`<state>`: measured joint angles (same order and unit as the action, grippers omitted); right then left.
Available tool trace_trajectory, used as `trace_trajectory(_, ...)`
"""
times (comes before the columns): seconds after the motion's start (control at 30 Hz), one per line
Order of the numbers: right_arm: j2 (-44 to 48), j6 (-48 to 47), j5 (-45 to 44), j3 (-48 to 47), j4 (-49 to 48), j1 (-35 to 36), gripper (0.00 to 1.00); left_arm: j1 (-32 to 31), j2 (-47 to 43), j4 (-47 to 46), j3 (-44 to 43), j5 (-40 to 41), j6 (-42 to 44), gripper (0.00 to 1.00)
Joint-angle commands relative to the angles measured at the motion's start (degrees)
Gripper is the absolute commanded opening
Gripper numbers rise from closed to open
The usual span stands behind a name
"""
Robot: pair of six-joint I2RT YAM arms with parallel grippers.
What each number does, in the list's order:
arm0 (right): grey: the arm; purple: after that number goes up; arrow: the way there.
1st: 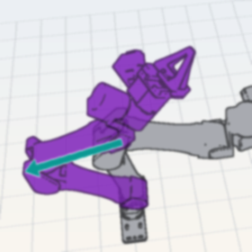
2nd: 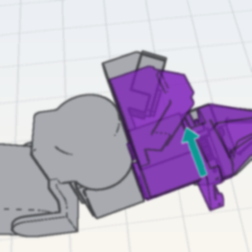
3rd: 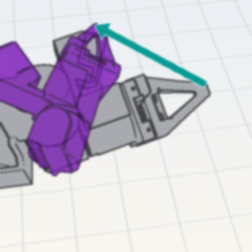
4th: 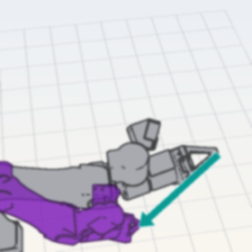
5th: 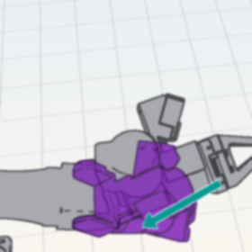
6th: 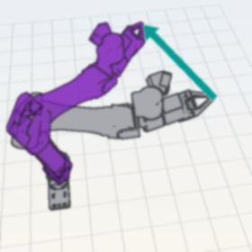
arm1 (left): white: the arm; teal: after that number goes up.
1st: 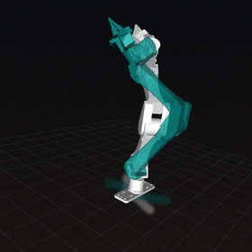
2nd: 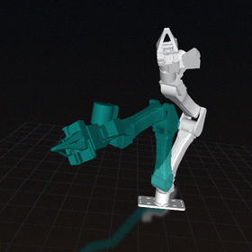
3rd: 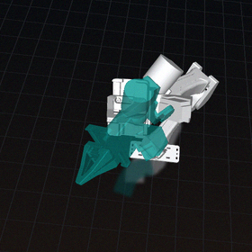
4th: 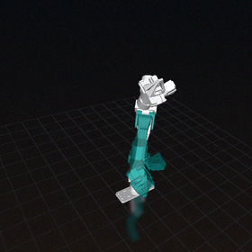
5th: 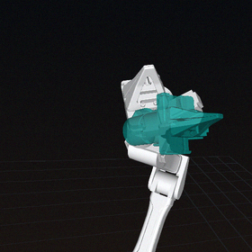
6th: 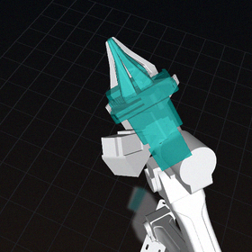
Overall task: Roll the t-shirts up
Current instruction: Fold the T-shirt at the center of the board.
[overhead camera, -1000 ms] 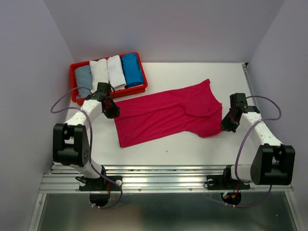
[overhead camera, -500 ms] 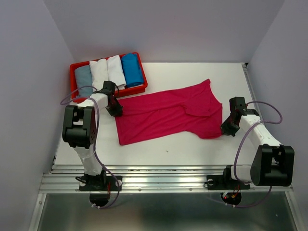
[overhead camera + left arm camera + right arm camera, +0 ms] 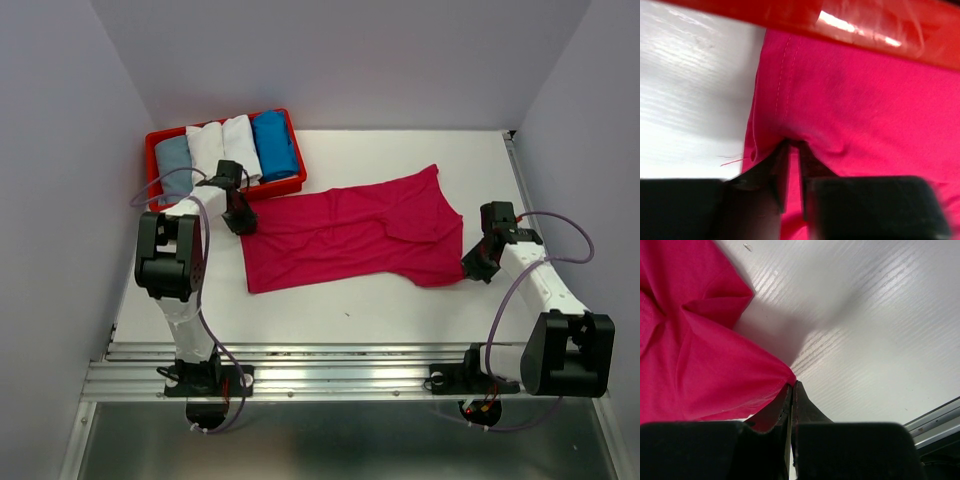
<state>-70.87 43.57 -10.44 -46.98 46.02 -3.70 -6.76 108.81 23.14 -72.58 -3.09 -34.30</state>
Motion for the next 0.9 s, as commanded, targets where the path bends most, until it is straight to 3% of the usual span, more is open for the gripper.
trace_trajectory(0.0, 1.09, 0.38, -1.96, -0.48, 0.21, -0.34, 0.01, 0.17, -5.63, 4.37, -0.46, 4.57, 2.92, 0.36)
trace_trajectory(0.07, 0.91, 0.11, -1.78, -0.57, -0.05, -0.34, 0.01, 0.43, -4.93, 5.69, -2.83, 6.52, 3.71, 0.44)
trace_trajectory(0.2, 0.91, -0.42, -1.52, -0.57, -0.75, -0.34, 0.01, 1.23, -3.87, 8.06, -6.17, 6.43, 4.68, 0.45)
trace_trajectory(0.4, 0.56, -0.94, -0.82, -0.92, -1.55, -0.34, 0.01, 0.96, -8.61, 8.76, -3.02, 4.59, 4.69, 0.48)
trace_trajectory(0.87, -1.2, -2.09, 0.59, -1.89, -2.6, -0.34, 0.01, -7.56, -36.12, 17.47, 24.23, 0.81, -4.27, 0.45)
